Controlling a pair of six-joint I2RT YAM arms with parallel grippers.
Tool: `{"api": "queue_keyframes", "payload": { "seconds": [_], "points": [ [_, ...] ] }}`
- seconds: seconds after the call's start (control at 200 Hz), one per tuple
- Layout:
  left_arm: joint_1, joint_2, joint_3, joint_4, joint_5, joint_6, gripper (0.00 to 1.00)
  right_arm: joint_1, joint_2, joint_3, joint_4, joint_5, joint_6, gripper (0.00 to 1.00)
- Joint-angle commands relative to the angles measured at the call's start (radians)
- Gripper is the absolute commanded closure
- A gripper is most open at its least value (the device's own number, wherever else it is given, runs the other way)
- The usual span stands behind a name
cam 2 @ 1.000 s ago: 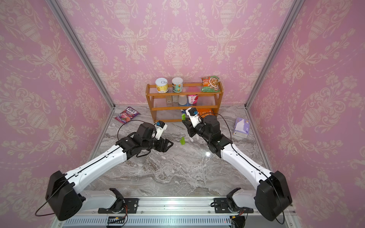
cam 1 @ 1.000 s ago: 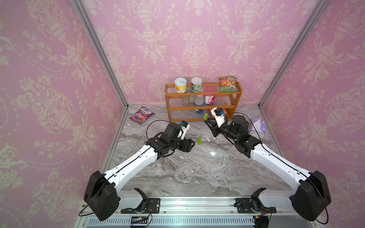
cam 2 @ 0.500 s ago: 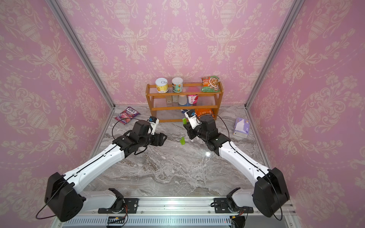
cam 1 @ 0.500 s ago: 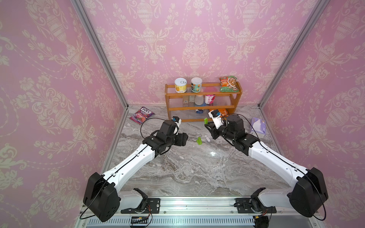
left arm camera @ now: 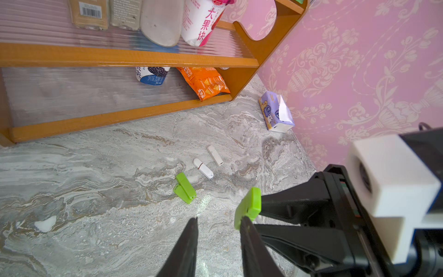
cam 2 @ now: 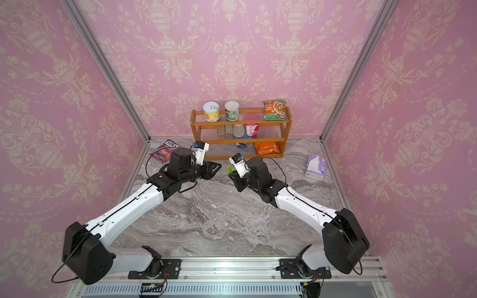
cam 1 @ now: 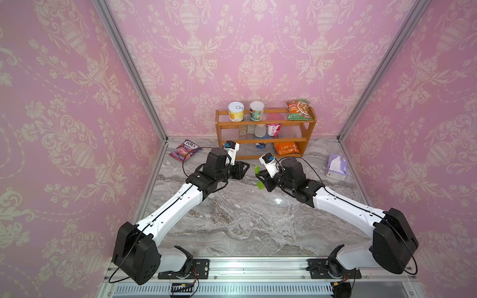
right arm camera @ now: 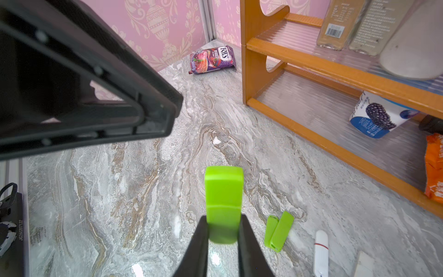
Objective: Close the usb drive cover
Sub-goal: Close the cover of the USB drive.
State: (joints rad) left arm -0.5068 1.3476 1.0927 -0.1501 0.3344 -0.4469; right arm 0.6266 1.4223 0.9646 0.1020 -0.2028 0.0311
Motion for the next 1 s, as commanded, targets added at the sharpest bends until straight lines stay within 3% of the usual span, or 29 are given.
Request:
{"api": "queue_keyframes", "payload": {
  "seconds": [0.0,0.16,0.4,0.995],
  "points": [
    [0.005,0.037,0.024,0.042,0.132,-0.008,0.69,0.007,0.024,0.007,0.045,-0.024,0.029,1.00],
    [0.004,0.063,0.017,0.028,0.138,0.005,0.67,0.009,0.044,0.031,0.044,-0.044,0.032,1.00],
    [0.002,-0.034,-0.065,0.084,-0.009,0.012,0.67,0.021,0.054,0.039,0.042,-0.049,0.037,1.00],
    [-0.027,-0.009,-0.057,0.068,0.016,0.047,0.72,0.043,0.068,0.063,0.065,-0.083,0.055,1.00]
  ]
}}
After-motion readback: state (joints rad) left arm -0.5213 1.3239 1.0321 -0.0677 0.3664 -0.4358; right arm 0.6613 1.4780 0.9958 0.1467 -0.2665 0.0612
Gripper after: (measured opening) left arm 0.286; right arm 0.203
